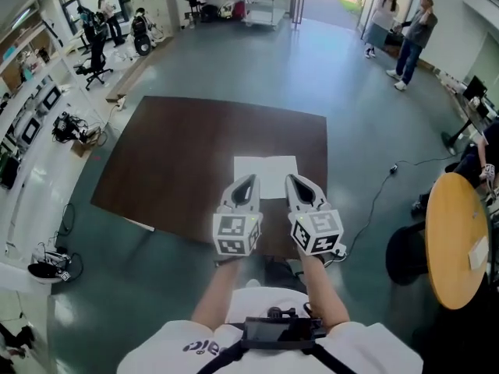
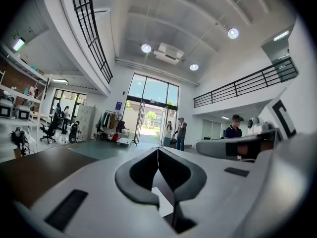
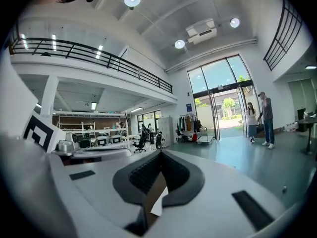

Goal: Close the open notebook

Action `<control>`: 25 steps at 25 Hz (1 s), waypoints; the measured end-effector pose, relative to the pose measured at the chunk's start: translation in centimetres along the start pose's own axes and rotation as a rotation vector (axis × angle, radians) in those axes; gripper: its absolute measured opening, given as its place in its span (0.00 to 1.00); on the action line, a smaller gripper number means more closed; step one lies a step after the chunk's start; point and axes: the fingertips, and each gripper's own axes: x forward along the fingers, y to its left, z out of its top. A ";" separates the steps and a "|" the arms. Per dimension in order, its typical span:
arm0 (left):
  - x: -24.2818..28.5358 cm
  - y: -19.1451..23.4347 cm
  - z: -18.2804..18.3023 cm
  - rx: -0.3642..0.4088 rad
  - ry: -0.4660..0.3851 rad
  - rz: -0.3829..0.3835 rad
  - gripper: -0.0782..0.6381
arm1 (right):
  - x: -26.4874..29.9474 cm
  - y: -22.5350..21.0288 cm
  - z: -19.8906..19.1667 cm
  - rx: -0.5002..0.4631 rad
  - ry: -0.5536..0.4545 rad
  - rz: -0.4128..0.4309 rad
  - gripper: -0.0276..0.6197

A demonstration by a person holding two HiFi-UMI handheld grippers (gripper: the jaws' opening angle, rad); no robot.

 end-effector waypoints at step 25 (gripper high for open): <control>5.9 10.0 -12.7 -0.202 0.294 0.195 0.12 | 11.8 -2.6 -10.8 0.086 0.335 0.106 0.02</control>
